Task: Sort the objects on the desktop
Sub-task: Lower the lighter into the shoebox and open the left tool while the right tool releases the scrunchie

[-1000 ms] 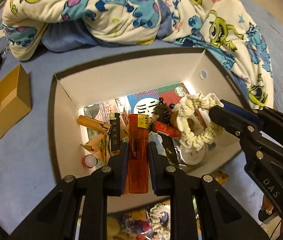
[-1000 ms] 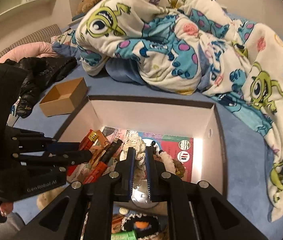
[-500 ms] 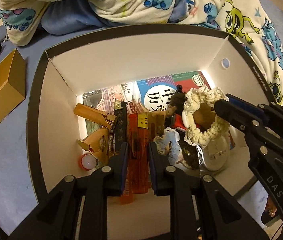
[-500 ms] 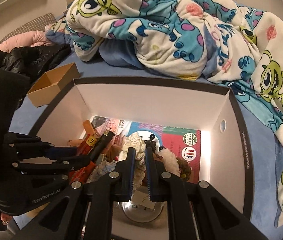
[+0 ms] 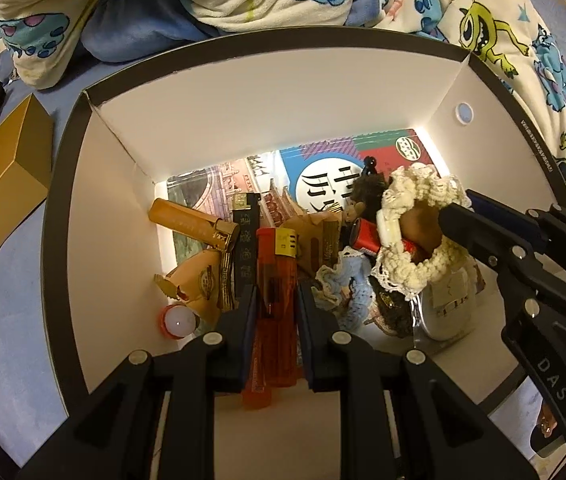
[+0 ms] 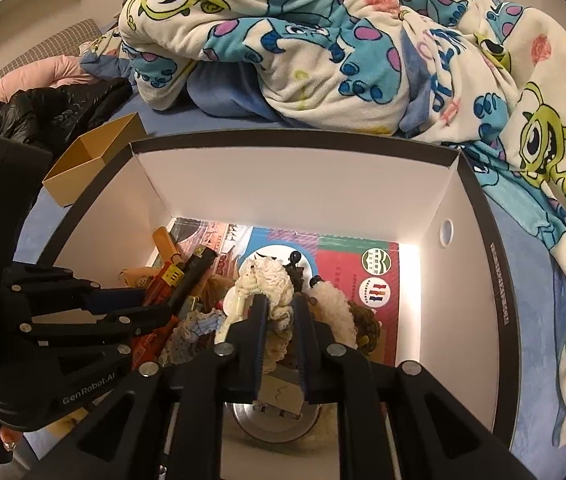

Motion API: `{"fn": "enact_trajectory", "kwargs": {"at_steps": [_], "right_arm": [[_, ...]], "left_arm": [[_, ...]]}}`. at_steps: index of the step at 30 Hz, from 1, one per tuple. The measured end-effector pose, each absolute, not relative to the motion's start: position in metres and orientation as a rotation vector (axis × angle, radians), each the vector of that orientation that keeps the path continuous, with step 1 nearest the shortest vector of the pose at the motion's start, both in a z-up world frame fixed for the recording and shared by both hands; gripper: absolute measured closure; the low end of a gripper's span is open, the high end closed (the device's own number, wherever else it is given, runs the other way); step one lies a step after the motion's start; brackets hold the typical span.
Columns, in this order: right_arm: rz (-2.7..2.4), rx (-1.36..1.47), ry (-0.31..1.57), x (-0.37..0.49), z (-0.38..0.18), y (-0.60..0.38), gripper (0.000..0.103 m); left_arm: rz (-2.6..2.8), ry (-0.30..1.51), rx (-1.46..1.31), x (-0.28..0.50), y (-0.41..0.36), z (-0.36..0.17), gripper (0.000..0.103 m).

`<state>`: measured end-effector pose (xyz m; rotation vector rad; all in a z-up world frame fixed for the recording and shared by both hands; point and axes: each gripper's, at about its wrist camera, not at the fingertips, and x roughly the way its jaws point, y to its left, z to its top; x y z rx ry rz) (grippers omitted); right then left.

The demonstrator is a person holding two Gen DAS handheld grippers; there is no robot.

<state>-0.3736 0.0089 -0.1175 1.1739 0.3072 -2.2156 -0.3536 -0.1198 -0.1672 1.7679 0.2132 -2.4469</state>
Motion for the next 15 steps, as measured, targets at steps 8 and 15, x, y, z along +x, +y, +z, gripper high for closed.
{"fn": "enact_trajectory", "kwargs": {"at_steps": [8, 15], "right_arm": [[-2.228, 1.169, 0.331, -0.368, -0.118, 0.010, 0.064], [-2.262, 1.131, 0.319, -0.361, -0.105, 0.015, 0.062]], "left_arm": [[-2.450, 0.198, 1.743, -0.347, -0.120, -0.158, 0.053], [-2.473, 0.216, 1.704, -0.341, -0.120, -0.140, 0.046]]}}
